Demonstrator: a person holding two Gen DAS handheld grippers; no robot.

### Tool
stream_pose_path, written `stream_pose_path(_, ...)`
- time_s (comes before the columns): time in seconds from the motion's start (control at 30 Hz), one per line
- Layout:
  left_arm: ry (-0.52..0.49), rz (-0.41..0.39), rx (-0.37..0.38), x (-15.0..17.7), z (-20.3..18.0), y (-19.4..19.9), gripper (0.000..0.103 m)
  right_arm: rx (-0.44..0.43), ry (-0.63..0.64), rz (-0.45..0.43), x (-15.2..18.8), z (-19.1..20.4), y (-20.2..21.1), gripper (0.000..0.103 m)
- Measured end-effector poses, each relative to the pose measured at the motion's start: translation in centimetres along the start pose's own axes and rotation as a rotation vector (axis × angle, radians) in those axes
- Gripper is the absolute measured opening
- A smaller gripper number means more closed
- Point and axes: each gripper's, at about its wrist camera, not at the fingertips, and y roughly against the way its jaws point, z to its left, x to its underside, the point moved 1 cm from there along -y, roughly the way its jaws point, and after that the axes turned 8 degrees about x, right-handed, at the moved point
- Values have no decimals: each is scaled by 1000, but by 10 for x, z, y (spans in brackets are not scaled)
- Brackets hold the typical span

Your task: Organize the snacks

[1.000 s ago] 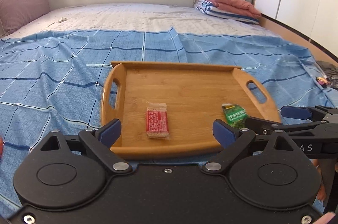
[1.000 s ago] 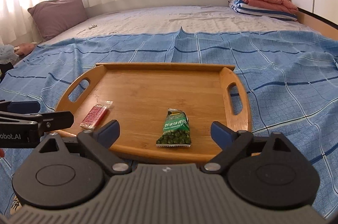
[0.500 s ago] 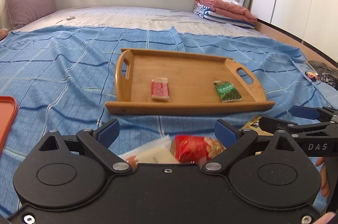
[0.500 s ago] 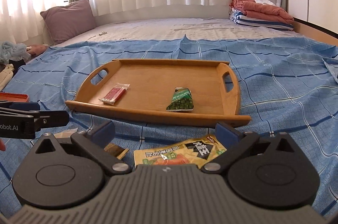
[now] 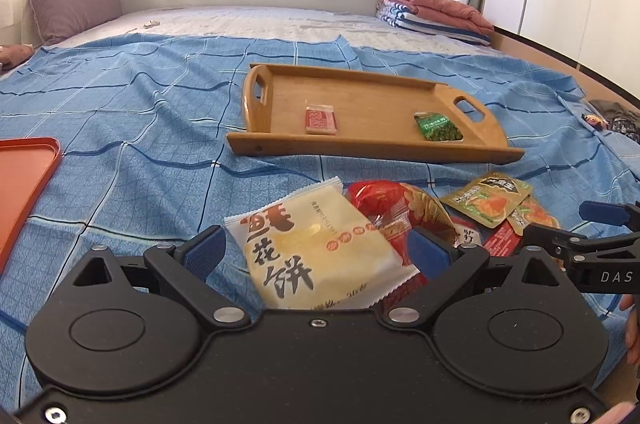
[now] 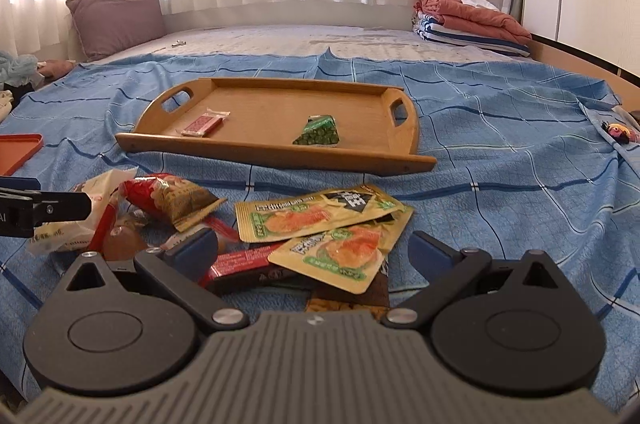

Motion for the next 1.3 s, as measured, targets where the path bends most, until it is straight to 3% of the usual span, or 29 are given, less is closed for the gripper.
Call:
stream_pose_path(0.5,62,-12,-1,12,0,-1,98,65,-41,63,38,-5,-4,103)
stream_pose_path(0.87,138,6,-23,9,6,-17,98,89,-39,67,34,1,-19,103)
stream_pose_path(1.07,277,55,4,10,23,-29,99,100,-7,69,34,6,-22,103)
stream_pose_path(1.3,267,64,-22,7,20,-34,99,86,2,81,31,7,-26,103)
